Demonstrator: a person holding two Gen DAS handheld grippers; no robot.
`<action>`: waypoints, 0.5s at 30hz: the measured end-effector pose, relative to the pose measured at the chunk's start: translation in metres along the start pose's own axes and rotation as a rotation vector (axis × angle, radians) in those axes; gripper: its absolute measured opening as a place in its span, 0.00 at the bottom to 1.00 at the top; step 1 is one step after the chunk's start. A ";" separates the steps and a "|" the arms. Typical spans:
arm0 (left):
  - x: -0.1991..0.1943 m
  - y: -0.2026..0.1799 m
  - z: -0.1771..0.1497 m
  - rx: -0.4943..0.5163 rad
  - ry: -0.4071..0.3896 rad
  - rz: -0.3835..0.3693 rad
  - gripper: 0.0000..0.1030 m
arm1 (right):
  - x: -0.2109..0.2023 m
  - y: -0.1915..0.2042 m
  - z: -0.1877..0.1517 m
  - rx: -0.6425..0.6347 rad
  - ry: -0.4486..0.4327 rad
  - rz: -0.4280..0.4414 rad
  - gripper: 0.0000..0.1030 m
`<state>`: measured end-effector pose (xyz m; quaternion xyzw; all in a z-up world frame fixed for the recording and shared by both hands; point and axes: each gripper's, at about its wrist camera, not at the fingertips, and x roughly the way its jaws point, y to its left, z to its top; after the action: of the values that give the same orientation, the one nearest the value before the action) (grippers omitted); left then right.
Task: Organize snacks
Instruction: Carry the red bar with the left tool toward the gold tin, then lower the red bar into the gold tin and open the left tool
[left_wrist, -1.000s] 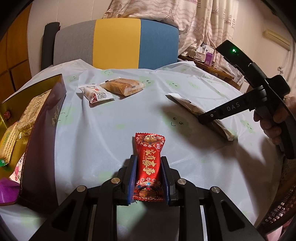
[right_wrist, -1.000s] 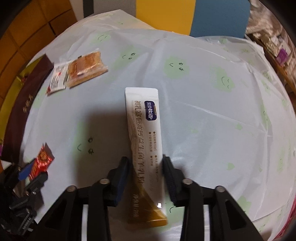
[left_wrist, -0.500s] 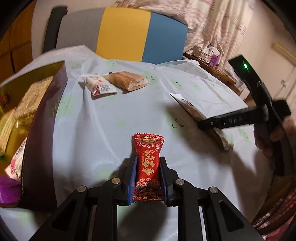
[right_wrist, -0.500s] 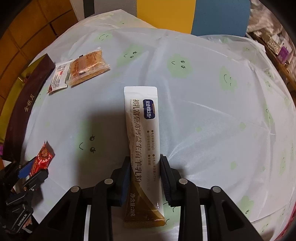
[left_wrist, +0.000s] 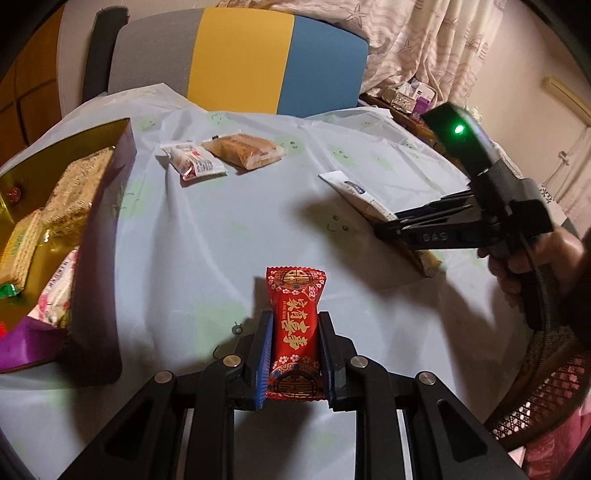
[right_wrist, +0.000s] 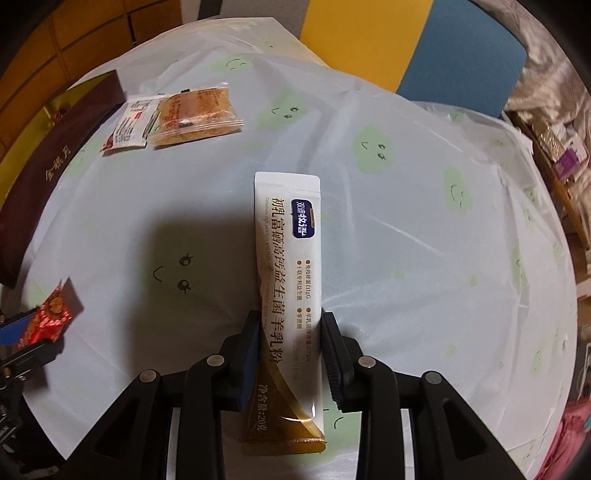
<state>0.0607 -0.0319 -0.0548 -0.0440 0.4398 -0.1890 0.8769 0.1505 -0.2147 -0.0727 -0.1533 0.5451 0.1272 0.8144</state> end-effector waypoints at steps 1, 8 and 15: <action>-0.004 0.000 0.000 0.001 -0.008 0.000 0.22 | 0.000 0.001 -0.001 -0.006 -0.002 -0.004 0.31; -0.046 0.019 0.017 -0.059 -0.100 0.029 0.22 | 0.004 0.003 -0.002 -0.013 -0.012 -0.012 0.31; -0.090 0.088 0.040 -0.256 -0.208 0.153 0.23 | 0.000 0.008 -0.005 -0.025 -0.020 -0.024 0.31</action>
<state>0.0695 0.0796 0.0164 -0.1412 0.3691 -0.0584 0.9167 0.1436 -0.2095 -0.0753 -0.1688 0.5333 0.1256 0.8193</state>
